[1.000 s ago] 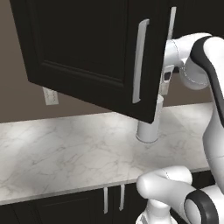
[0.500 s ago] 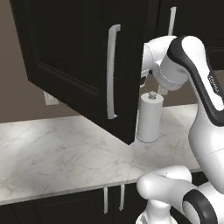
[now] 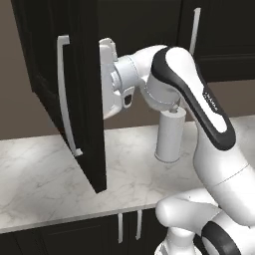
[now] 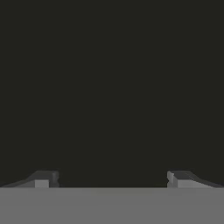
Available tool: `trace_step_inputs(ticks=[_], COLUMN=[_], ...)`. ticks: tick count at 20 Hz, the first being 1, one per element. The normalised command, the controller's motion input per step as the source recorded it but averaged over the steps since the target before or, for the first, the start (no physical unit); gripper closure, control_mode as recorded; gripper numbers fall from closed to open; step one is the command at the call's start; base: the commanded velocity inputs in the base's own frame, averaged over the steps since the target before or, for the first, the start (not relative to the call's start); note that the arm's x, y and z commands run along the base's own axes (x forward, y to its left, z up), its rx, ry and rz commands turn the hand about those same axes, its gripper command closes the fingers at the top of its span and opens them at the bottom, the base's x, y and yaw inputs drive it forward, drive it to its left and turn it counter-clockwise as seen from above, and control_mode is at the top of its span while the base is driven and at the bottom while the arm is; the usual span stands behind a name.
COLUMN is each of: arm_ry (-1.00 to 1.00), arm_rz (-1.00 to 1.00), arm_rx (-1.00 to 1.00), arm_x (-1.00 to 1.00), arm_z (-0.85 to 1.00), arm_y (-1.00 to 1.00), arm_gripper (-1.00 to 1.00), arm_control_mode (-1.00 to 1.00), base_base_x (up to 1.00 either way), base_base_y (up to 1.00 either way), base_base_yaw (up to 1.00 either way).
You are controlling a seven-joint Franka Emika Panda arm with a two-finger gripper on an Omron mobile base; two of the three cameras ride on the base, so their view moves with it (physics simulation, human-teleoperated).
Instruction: Get the candle and the beer from the cabinet and move them to the dining counter.
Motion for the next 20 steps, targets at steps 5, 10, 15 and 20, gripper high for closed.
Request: trace_step_inputs(ticks=[5, 10, 15, 20], arm_ry=[-0.06, -0.1, -0.11, -0.19], arm_rz=[-0.02, -0.09, -0.12, -0.12], arm_rx=[-0.05, -0.09, -0.17, -0.18], arm_x=[0.0, 0.0, 0.0, -0.05], arm_z=[-0.09, -0.05, -0.02, -0.01], arm_y=[0.79, 0.71, 0.36, -0.09], arm_gripper=[-1.0, -1.0, -1.0, -1.0], arm_control_mode=[-1.0, -1.0, -1.0, -1.0], base_base_x=[0.0, 0.0, 0.0, 0.0], base_base_y=[0.0, 0.0, 0.0, 0.0], base_base_yaw=[0.0, 0.0, 0.0, 0.0])
